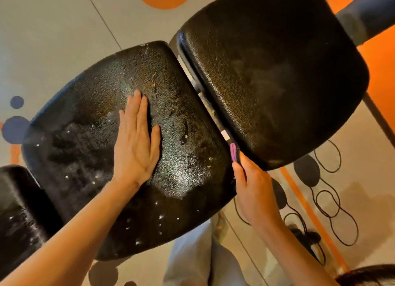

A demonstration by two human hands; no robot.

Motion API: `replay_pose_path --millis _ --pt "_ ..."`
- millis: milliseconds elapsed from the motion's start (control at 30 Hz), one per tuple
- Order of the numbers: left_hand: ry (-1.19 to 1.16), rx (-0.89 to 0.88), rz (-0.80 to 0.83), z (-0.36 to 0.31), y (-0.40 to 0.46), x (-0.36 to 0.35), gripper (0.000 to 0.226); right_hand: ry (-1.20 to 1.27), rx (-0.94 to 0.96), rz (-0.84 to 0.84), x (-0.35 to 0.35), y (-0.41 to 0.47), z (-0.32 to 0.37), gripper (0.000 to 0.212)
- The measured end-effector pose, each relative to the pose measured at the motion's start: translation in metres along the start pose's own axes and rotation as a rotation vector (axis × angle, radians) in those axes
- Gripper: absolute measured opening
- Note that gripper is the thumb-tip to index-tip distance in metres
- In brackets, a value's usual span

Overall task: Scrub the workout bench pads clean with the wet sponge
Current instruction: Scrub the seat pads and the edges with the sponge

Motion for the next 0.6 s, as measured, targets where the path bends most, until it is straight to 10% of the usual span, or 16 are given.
replay_pose_path --millis 600 --pt "-0.001 0.006 -0.098 -0.001 -0.013 -0.011 0.056 -0.041 0.193 -0.407 -0.015 -0.008 -0.003 0.025"
Point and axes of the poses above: each hand's wrist, its own y-axis towards the middle knuckle, its own x-axis out of the back of the hand, z = x × y, the point moved 4 cm from there along y, towards the middle knuckle, and after that the axes turned 14 degrees about -y, right-handed, at the moved point
